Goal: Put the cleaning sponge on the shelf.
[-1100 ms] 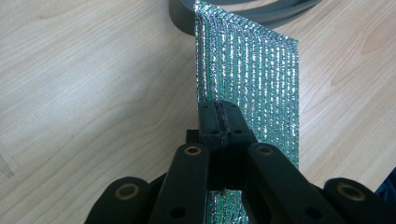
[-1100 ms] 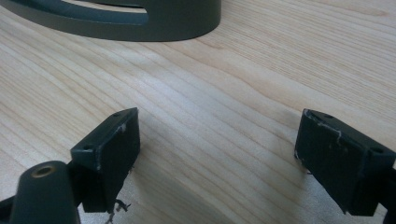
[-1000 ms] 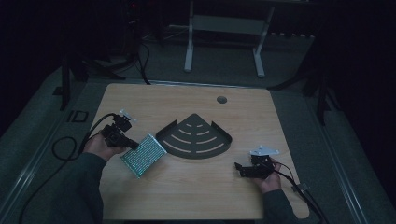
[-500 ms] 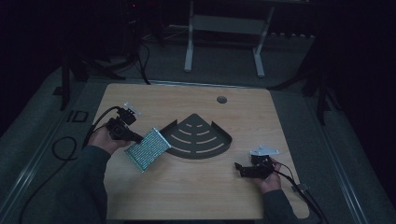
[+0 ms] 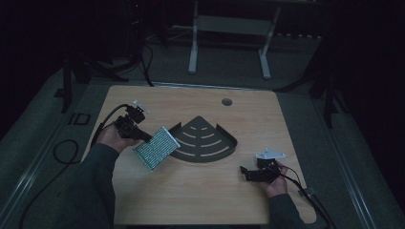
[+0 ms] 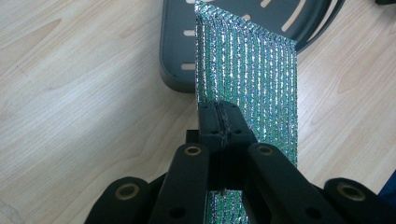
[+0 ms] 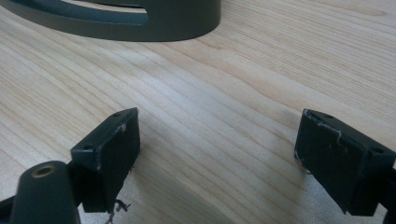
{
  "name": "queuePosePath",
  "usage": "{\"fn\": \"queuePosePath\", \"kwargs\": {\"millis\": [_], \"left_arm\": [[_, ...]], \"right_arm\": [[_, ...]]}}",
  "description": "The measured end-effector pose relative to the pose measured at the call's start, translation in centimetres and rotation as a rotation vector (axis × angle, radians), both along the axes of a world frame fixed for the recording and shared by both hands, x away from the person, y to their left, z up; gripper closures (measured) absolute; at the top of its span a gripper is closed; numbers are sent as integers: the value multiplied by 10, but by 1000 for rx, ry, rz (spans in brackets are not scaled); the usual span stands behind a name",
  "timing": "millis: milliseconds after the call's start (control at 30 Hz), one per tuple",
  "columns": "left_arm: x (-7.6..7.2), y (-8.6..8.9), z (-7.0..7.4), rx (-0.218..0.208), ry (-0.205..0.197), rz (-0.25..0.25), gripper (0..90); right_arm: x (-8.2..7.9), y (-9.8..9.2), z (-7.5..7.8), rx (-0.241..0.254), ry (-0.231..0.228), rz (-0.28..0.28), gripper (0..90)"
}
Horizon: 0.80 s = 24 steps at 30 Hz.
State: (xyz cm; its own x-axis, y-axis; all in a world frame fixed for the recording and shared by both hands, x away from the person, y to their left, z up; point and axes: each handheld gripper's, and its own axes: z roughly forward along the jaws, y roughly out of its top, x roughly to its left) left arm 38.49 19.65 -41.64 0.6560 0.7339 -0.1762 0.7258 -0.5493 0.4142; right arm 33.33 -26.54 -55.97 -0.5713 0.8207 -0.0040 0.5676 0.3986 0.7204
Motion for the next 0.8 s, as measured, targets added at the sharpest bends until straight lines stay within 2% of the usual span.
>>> {"fn": "queuePosePath", "kwargs": {"millis": [167,800], "left_arm": [[4,-3,0,-9,-1,0,897],[19,-23,8,20,-16,-20,897]], "right_arm": [[0,0,0,0,0,0,136],[0,0,0,0,0,0,136]]}}
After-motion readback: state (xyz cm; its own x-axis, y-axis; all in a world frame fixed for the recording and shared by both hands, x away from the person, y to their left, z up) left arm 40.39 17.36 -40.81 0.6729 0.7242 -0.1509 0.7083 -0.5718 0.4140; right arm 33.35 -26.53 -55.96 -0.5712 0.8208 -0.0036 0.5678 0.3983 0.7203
